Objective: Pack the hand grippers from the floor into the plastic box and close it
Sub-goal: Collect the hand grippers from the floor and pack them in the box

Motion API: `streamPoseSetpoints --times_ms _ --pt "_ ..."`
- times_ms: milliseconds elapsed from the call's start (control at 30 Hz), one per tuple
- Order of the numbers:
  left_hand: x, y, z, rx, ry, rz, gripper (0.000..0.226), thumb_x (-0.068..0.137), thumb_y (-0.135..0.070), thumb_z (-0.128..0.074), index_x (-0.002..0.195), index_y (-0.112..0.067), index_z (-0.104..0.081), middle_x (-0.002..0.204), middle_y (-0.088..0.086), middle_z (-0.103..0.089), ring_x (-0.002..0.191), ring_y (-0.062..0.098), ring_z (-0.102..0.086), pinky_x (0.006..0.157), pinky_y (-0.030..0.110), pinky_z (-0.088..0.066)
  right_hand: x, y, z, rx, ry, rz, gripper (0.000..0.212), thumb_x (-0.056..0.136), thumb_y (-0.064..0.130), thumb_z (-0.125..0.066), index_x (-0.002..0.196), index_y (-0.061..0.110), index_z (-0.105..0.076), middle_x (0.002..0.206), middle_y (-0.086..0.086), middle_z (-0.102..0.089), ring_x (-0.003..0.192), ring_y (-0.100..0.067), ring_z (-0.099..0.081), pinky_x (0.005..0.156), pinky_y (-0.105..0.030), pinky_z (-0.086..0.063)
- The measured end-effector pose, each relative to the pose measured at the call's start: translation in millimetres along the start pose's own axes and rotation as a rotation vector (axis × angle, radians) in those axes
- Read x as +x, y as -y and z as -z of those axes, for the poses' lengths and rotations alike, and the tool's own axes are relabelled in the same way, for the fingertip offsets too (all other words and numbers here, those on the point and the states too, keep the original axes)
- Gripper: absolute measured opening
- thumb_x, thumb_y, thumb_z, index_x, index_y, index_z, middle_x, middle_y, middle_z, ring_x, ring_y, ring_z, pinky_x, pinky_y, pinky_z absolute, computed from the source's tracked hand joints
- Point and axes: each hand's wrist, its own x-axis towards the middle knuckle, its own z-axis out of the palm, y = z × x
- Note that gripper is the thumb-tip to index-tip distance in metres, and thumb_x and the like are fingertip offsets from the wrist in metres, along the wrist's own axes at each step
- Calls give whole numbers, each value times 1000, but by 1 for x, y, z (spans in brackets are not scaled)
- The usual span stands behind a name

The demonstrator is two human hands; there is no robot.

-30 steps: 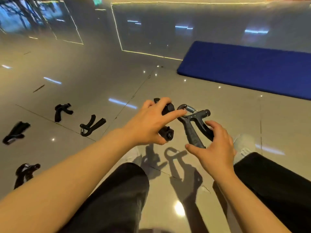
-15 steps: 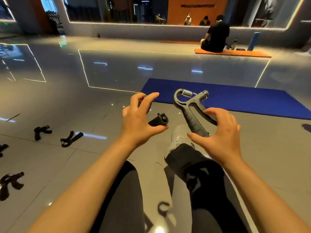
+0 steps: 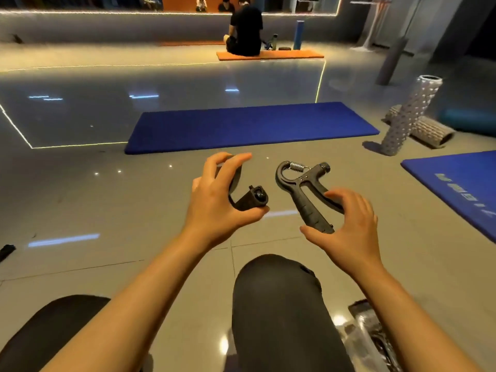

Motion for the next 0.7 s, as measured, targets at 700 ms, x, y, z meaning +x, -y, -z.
streamPoseSetpoints --times_ms 700 --pt "-74 -112 -121 -154 466 -47 90 56 -57 -71 134 -53 -26 134 -8 -32 117 17 -42 100 46 -41 -142 -157 114 -164 185 -272 67 56 38 -82 116 32 -52 116 12 -49 113 -11 -40 93 -36 -35"
